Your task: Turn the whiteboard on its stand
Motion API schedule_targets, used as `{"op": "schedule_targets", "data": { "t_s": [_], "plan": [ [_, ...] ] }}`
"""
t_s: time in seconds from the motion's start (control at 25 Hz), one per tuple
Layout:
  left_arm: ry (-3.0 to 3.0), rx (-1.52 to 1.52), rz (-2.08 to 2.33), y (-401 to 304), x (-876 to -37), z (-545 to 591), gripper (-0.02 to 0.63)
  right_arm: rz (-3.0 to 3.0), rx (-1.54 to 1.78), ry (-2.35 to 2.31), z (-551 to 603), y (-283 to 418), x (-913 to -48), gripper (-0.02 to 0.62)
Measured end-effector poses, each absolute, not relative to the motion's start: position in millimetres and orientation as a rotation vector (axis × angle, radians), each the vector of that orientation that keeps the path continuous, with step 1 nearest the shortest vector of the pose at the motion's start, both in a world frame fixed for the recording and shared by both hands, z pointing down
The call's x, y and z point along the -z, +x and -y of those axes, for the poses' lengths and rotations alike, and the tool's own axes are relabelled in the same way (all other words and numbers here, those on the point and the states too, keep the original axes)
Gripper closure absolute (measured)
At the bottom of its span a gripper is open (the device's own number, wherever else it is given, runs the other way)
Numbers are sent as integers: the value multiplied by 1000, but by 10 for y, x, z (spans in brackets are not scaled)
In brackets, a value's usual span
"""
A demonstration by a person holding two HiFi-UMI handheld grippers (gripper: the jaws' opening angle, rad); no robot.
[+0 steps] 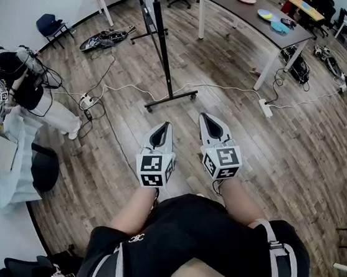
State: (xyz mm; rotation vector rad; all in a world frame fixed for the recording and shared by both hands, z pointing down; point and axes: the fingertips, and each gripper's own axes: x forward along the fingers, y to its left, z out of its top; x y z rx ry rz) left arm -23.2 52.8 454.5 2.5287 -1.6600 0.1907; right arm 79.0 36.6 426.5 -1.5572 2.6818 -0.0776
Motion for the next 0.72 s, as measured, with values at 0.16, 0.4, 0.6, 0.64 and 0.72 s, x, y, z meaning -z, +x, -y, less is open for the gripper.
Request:
{"op": "schedule_targets", "data": {
  "t_s": [0.16,0.4,0.6,0.64,0.72],
  "plan": [
    [2527,-168,1676,-236,-4478,-687,597,-2692,69,-1554,-502,771,-4235,589],
    [2514,-162,1706,-310,-4467,-793,597,-2729,13,-1542,-631,655,-4243,589],
    [2508,-167,1706,-297,-4501,-815,595,-2684,31,-1551,-633,705,-4235,589],
    [2509,-172,1704,-280,-4512,-810,595,-2676,26,-1555,-625,727,-4231,589],
    [2514,-182,1700,-219,-4530,-796,595,-2672,8,-1558,-616,779,-4234,589]
  ]
}}
